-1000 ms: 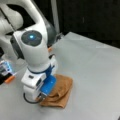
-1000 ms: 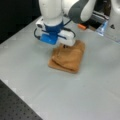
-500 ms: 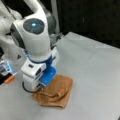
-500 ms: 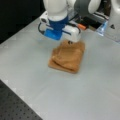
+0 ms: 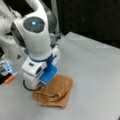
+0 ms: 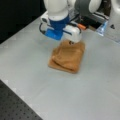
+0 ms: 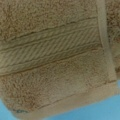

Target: Folding a towel twice

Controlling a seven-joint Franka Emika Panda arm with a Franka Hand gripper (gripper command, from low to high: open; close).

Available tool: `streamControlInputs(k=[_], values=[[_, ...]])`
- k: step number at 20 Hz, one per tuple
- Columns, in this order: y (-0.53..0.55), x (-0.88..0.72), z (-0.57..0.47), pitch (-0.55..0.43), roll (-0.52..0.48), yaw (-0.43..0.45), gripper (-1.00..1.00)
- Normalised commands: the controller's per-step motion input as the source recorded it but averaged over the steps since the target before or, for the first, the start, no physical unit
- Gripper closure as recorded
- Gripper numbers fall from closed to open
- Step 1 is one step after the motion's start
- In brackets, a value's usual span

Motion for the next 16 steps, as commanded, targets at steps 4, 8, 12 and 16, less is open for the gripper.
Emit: streamControlInputs(k=[4,8,12,16], values=[[0.34,-0.14,0.12,-0.072,-0.058,-0.214,-1.0],[0.44,-0.19,0.14,-0.001,-0.043,-0.151,-1.0],[0.33,-0.16,0.05,0.039,-0.02,-0.071,-1.0],[0.17,-0.11,-0.03,-0.004,-0.061,-0.111,-1.0]])
